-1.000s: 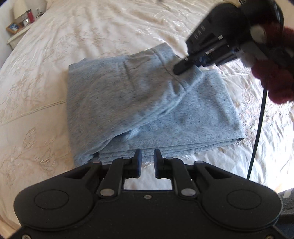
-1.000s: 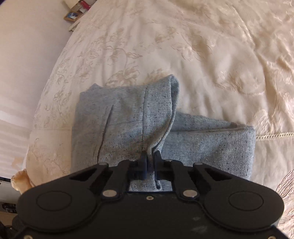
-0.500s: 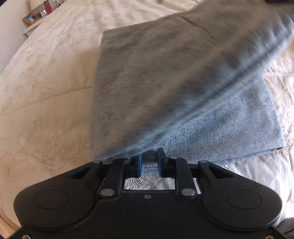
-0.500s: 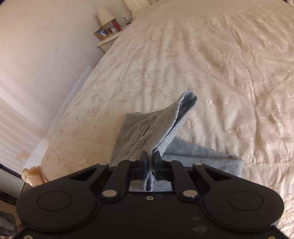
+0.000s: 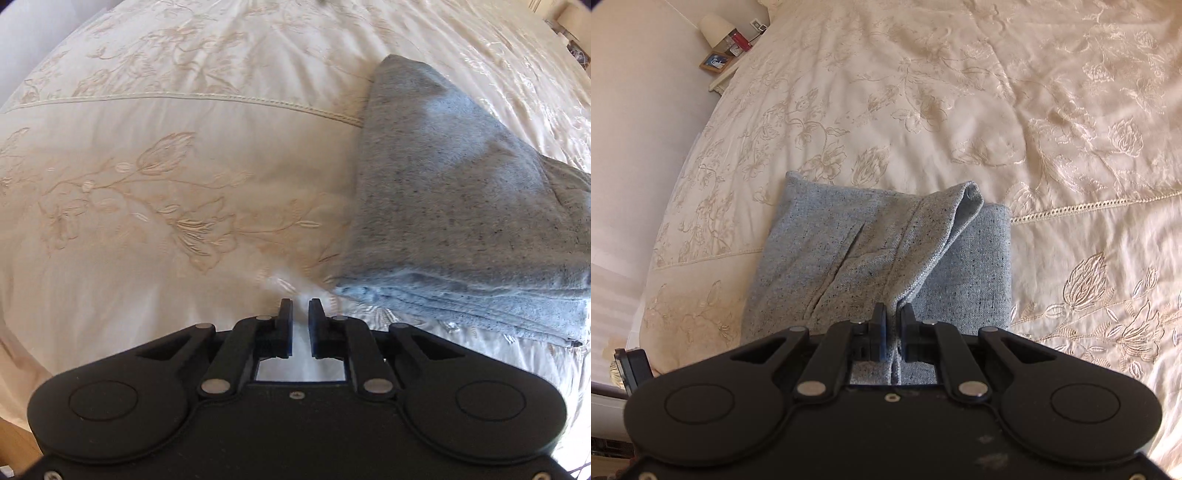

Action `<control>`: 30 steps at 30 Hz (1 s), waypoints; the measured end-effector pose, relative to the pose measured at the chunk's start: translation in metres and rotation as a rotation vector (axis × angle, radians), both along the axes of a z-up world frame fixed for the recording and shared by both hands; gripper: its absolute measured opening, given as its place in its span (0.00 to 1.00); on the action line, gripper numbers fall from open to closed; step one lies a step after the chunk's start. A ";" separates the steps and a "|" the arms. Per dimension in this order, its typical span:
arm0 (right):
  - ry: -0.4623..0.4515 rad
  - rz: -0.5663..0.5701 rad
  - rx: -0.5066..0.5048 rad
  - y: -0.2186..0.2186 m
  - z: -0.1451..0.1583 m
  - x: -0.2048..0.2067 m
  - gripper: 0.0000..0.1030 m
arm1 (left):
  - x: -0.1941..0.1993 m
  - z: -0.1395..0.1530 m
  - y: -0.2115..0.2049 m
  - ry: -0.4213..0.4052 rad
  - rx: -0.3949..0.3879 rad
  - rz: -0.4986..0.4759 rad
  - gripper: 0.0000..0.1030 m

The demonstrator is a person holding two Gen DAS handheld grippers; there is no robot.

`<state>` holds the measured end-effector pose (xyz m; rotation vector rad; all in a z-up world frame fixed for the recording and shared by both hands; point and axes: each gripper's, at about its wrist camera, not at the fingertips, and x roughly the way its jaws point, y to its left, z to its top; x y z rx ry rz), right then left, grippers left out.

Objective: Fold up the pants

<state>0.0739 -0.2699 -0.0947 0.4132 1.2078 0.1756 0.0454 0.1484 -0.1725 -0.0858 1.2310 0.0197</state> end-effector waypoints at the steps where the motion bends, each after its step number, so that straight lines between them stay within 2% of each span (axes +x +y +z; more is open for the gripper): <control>1: -0.011 0.011 -0.035 0.003 -0.002 -0.001 0.08 | -0.001 0.005 0.004 -0.006 0.003 0.006 0.19; 3: 0.012 0.041 -0.130 0.010 -0.020 -0.002 0.08 | 0.001 0.018 0.008 -0.027 0.010 0.004 0.19; 6: 0.121 0.031 -0.167 0.011 -0.059 -0.003 0.08 | 0.011 0.039 -0.001 -0.080 0.011 -0.034 0.19; 7: 0.126 0.031 -0.180 0.012 -0.066 -0.004 0.08 | 0.016 0.045 -0.006 -0.096 0.002 -0.054 0.19; 12: 0.108 0.006 -0.176 0.009 -0.065 -0.009 0.08 | 0.051 0.062 -0.051 -0.153 -0.075 -0.186 0.21; 15: 0.116 -0.044 -0.150 0.002 -0.067 -0.013 0.08 | 0.068 0.056 -0.088 -0.160 -0.081 -0.314 0.24; 17: 0.120 -0.075 -0.138 -0.001 -0.069 -0.015 0.08 | 0.076 0.040 -0.107 -0.133 -0.054 -0.399 0.28; 21: 0.129 -0.107 -0.144 0.001 -0.073 -0.018 0.08 | 0.074 -0.011 -0.117 -0.007 0.082 -0.469 0.28; 22: 0.133 -0.113 -0.143 0.001 -0.075 -0.019 0.08 | 0.071 -0.021 -0.112 0.001 0.090 -0.477 0.30; 25: 0.142 -0.130 -0.154 0.004 -0.079 -0.018 0.08 | 0.067 -0.018 -0.108 -0.011 0.065 -0.486 0.30; 27: 0.141 -0.135 -0.178 0.008 -0.075 -0.017 0.09 | 0.071 -0.005 -0.108 -0.003 0.066 -0.502 0.29; 29: 0.125 -0.140 -0.222 0.014 -0.065 -0.018 0.11 | 0.074 0.011 -0.107 -0.029 0.054 -0.512 0.29; 30: 0.107 -0.146 -0.254 0.018 -0.058 -0.018 0.17 | 0.079 0.021 -0.106 -0.056 0.037 -0.519 0.29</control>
